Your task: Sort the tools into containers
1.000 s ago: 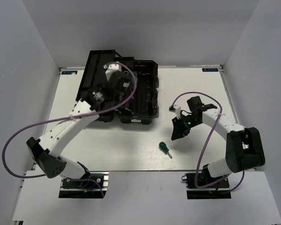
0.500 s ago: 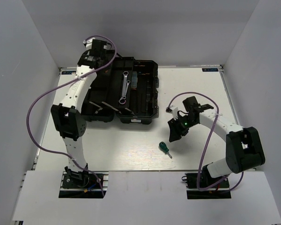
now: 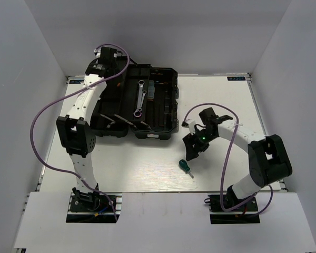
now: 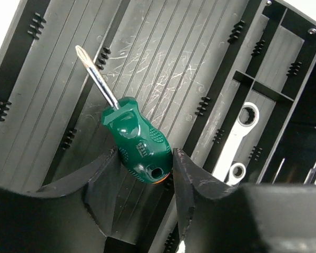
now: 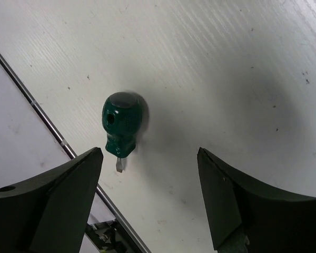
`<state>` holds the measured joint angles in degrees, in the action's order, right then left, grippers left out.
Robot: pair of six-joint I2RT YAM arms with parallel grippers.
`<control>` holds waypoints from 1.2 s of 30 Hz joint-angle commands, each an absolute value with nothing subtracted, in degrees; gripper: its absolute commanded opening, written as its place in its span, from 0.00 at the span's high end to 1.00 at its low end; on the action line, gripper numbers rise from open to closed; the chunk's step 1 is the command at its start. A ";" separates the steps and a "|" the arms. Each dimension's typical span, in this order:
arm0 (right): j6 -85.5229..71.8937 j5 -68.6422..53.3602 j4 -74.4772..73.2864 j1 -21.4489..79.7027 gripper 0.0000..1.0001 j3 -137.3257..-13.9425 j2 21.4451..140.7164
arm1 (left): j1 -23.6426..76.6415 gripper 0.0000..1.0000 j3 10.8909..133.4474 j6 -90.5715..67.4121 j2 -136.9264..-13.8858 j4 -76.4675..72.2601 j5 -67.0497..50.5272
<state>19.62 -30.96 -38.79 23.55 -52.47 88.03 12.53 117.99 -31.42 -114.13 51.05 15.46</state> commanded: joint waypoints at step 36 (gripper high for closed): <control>9.58 -2.91 -28.92 44.56 0.36 -49.39 93.25 | 13.62 0.19 95.19 -23.12 -74.27 50.80 3.69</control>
<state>12.05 -10.70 -33.01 43.35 -50.02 89.86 13.63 95.61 -23.75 -77.17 49.06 2.70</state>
